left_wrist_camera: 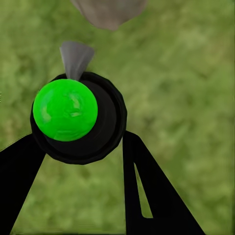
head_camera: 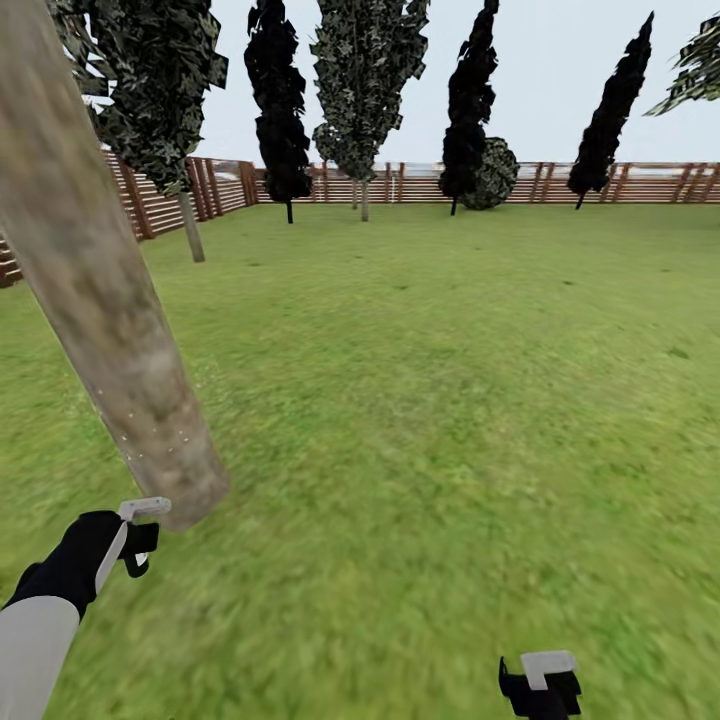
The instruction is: In the garden, pick up the pesticide atomizer on the floor and spray pesticide onto both trees until each tree trunk is fully covered.
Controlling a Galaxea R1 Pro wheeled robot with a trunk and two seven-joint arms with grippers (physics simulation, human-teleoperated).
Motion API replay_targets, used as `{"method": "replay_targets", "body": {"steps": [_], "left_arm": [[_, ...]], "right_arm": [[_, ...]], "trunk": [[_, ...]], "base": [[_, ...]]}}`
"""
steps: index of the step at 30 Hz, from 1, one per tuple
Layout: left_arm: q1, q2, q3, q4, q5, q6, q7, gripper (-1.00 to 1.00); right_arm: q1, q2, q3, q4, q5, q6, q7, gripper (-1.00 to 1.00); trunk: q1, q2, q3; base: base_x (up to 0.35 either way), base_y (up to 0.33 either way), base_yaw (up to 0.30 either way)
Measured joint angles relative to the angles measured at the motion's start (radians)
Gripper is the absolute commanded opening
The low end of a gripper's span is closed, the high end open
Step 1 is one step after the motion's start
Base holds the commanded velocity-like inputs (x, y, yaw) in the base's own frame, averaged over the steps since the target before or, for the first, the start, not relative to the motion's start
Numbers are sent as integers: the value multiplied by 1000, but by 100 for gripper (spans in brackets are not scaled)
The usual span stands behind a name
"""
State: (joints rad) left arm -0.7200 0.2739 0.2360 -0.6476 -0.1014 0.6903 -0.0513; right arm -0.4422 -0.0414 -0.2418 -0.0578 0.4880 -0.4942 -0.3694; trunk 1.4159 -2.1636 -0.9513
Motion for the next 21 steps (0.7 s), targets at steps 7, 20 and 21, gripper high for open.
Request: {"method": "replay_targets", "body": {"steps": [7, 20, 21], "left_arm": [[0, 0, 1, 0, 0, 0, 0, -100], [0, 0, 4, 0, 2, 0, 0, -100], [0, 0, 4, 0, 2, 0, 0, -100]], "right_arm": [[0, 0, 0, 0, 0, 0, 0, 100], [0, -2, 0, 1, 0, 0, 0, 100], [0, -1, 0, 1, 0, 0, 0, 100]], "trunk": [[0, 0, 0], [0, 0, 0], [0, 0, 0]], "base": [[147, -268, 187], [191, -231, 17], [241, -188, 203]]}}
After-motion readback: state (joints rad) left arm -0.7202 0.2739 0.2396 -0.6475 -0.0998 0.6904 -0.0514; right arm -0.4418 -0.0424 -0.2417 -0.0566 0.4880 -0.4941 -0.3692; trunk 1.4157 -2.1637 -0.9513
